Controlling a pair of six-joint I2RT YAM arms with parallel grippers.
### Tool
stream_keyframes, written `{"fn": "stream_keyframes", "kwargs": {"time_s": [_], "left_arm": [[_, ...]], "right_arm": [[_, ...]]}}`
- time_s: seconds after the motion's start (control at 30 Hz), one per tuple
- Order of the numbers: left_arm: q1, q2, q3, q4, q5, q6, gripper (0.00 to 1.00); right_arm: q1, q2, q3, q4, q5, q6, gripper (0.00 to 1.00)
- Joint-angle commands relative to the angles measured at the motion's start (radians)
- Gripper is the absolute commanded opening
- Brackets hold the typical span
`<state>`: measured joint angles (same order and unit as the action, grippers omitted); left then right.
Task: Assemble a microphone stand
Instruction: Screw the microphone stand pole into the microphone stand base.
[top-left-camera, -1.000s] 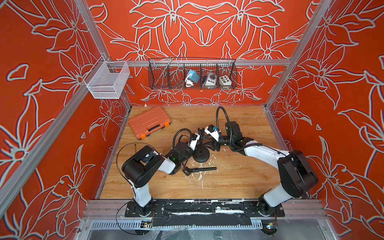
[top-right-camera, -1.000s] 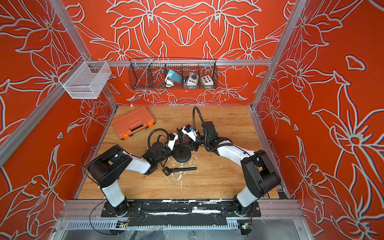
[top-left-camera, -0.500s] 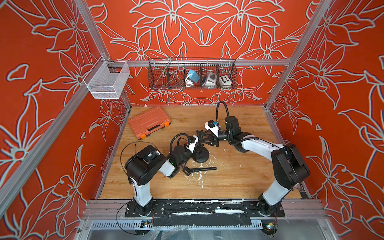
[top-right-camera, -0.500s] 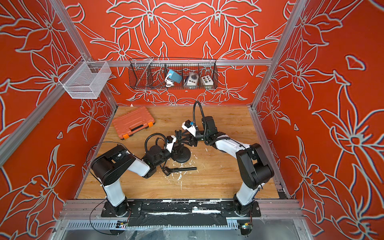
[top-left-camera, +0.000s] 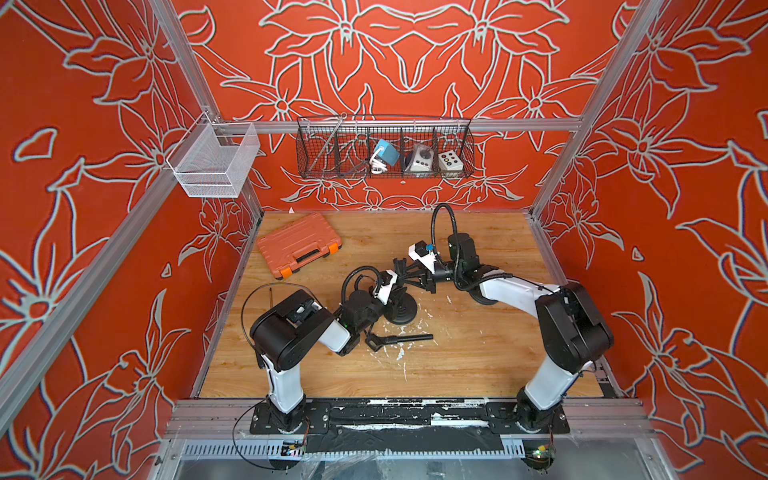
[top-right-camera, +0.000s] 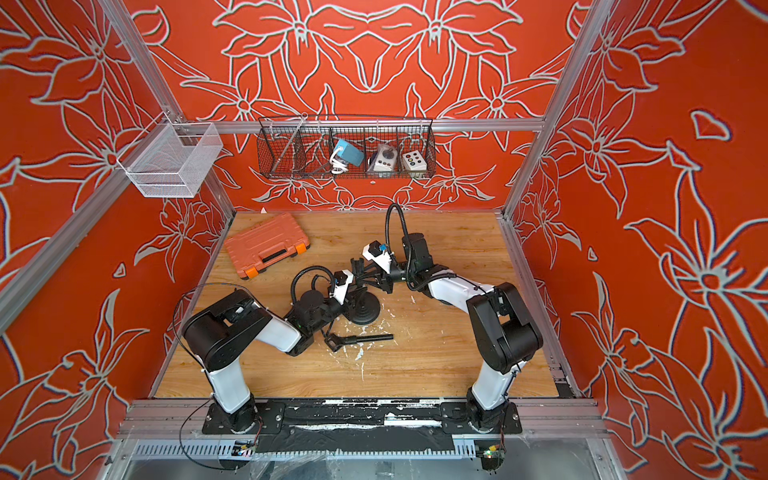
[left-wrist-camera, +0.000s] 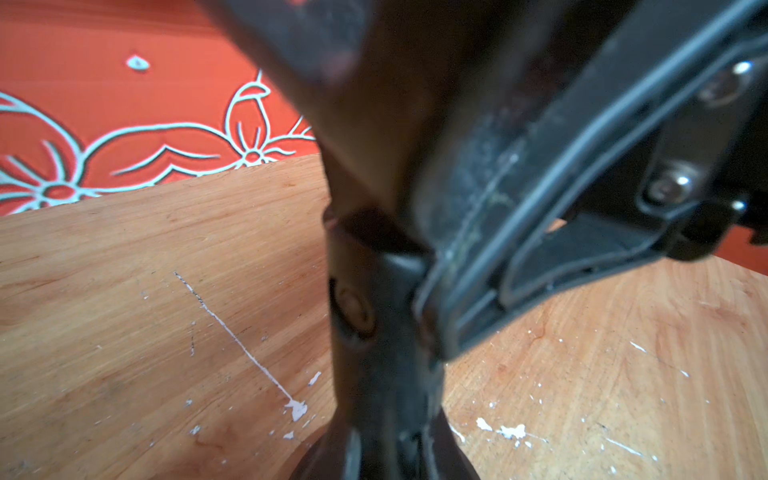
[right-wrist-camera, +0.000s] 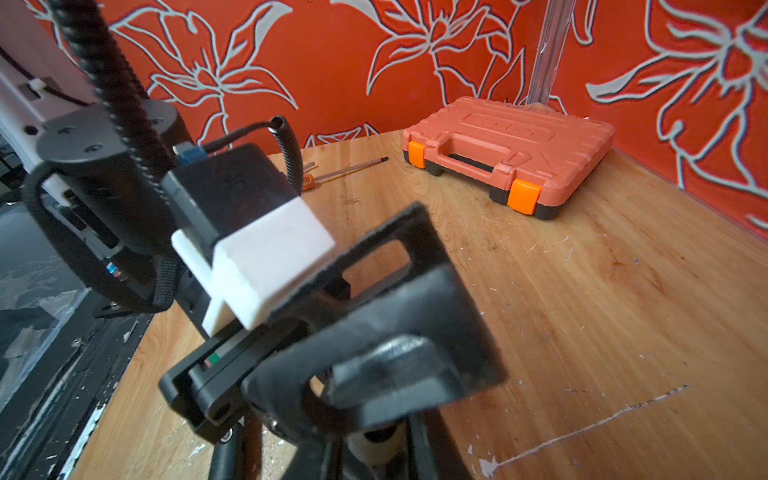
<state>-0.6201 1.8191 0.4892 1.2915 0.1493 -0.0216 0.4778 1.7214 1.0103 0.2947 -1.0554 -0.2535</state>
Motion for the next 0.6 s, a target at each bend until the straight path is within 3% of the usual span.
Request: {"fn": "stream_keyframes", "kwargs": {"time_s": [0.0, 0.13, 0.27, 0.57], "left_arm": [[-0.008, 0.024, -0.009, -0.1, -0.001, 0.058, 0.0], [-0.008, 0.028, -0.009, -0.101, -0.008, 0.064, 0.0], [-0.008, 0.028, -0.01, -0.102, -0.015, 0.063, 0.03], [-0.009, 0.002, -0.018, -0.101, -0.011, 0.046, 0.2]], "right_arm": [[0.005, -0.008, -0.045, 0.108, 0.0, 0.041, 0.02], [0.01, -0.045, -0.173, 0.292, 0.067, 0.112, 0.0], [0.03, -0.093, -0.311, 0.465, 0.21, 0.154, 0.0], [0.146, -0.181, -0.408, 0.422, 0.599, 0.112, 0.0]]}}
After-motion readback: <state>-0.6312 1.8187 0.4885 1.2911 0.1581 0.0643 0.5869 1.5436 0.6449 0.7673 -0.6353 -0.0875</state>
